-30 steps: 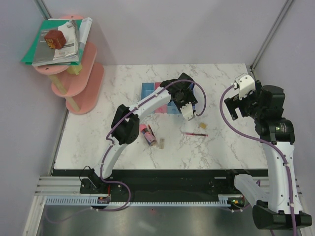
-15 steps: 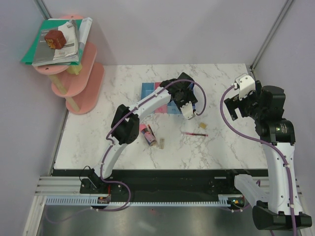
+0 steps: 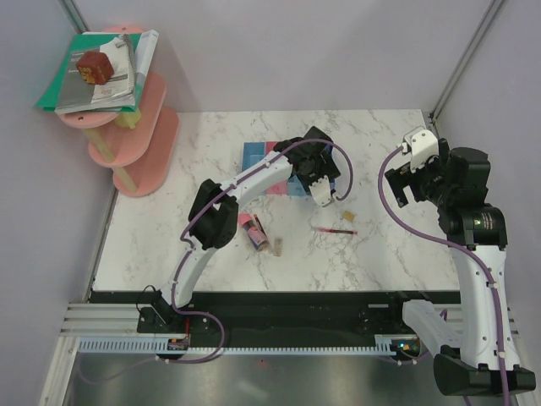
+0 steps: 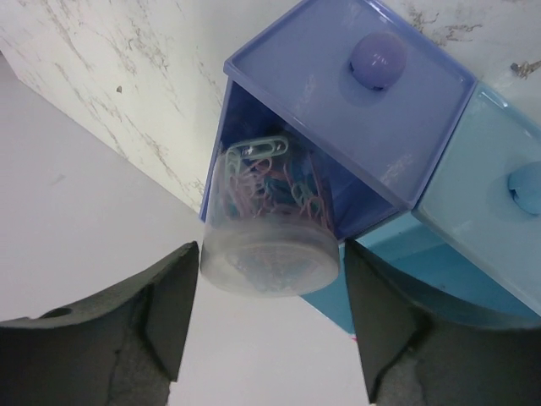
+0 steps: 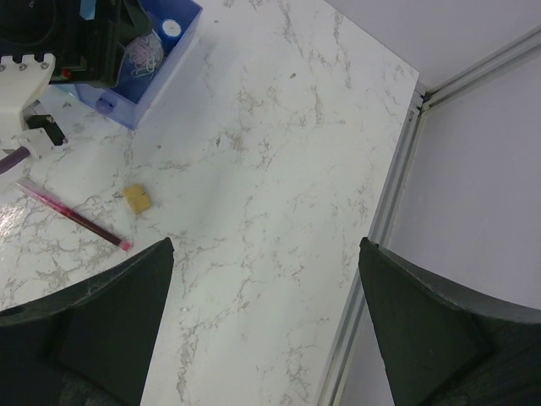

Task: Sort the stationery into containers
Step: Place the stationery in the storage box, then pick up the stationery from the center of the board.

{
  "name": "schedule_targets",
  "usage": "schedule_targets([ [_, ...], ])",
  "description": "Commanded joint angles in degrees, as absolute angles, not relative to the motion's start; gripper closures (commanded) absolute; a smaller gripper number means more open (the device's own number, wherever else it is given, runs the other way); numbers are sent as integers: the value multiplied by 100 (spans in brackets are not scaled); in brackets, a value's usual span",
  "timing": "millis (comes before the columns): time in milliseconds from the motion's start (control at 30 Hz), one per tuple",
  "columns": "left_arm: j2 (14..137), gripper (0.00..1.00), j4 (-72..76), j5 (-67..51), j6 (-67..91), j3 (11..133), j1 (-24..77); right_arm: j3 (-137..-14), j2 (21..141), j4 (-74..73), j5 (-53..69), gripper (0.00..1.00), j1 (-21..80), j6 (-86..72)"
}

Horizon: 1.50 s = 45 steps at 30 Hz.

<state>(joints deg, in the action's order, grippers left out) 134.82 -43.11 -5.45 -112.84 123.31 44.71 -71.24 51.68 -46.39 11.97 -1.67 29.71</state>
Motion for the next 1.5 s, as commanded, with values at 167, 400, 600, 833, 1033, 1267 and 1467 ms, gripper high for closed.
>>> schedule_targets([
  [167, 13113, 16, -4228, -545, -15065, 12208, 4456, -7137, 5089, -4641, 1292, 2, -158, 2856],
  [400, 12876, 16, -3816, -483, -14863, 11971, 4421, -7119, 5054, -4658, 1309, 2, -158, 2830],
  [600, 12507, 16, -3138, -729, -13231, 11926, 4412, -7128, 5045, -4658, 1266, 2, -158, 2734],
  [833, 11357, 18, -2567, -528, -9444, 11655, 4114, -7102, 5281, -4667, 1467, 2, -158, 2383],
  [1033, 9942, 18, -3145, -202, -4897, 10706, 3753, -7224, 6176, -5036, 2118, 2, -158, 2425],
  [1267, 8184, 19, -3437, -1158, -1734, 8299, 3104, -7102, 7109, -4975, 2312, 2, -150, 3058],
  [1467, 7209, 20, -3305, -1547, -1494, 6839, 2593, -6593, 7743, -4528, 1680, 7, 386, 3480],
])
